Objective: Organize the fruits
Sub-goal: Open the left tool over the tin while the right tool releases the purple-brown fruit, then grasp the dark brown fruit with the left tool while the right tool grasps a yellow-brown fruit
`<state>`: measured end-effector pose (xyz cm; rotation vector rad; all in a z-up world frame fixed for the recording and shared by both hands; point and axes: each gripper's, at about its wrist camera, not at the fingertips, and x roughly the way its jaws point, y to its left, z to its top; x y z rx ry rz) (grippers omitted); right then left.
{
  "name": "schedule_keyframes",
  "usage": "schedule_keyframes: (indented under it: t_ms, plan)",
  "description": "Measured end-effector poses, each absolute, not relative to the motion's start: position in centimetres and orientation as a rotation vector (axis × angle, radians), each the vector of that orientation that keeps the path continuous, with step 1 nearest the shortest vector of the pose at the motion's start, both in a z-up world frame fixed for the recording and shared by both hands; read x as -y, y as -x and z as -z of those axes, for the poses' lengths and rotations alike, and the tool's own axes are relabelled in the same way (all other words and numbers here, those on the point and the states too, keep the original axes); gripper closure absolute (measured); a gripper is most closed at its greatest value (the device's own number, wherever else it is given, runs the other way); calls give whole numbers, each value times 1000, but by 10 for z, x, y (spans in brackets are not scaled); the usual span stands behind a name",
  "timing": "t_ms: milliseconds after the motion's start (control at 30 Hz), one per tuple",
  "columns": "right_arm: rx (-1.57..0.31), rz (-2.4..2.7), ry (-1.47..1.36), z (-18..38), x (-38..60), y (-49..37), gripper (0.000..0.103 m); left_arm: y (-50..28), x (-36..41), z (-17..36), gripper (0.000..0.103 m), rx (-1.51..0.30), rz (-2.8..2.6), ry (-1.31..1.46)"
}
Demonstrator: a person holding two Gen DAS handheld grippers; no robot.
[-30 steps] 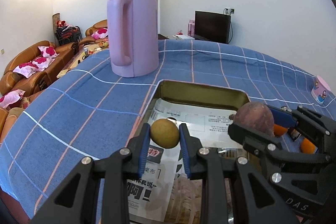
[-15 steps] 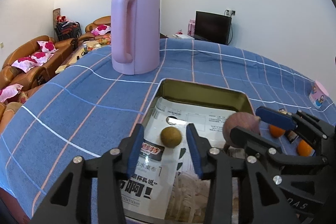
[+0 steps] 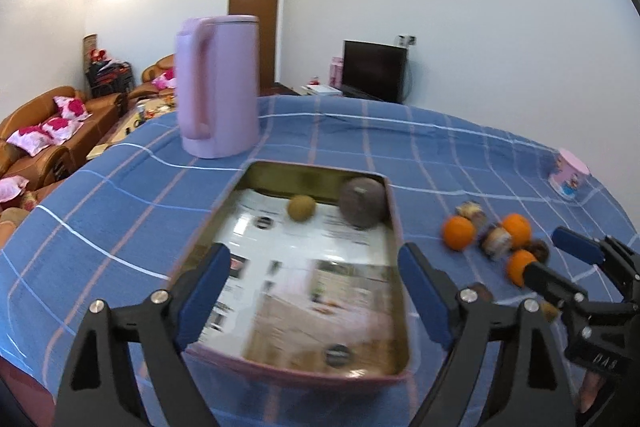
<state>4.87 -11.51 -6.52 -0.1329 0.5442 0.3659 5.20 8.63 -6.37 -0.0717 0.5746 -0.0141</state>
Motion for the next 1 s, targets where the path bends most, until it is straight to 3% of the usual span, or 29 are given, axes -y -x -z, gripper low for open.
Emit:
schedule_keyframes:
  t_ms: [533, 600, 733, 867, 1000]
  plan:
    - [-660, -281, 44, 99, 169, -39, 37, -40, -3, 76, 15, -613, 127, -96]
    - [-700, -301, 45, 103, 167, -43, 48, -41, 0, 77, 15, -617, 129, -101]
    - [-760, -332, 37, 110, 167, -51, 58, -40, 4, 78, 15, -619, 136, -116]
    - [-799, -352, 57, 116, 162, -54, 75, -41, 11, 78, 16, -626, 156, -135]
    - [-746, -329, 15, 110, 170, -49, 75, -45, 18, 80, 26, -643, 183, -143]
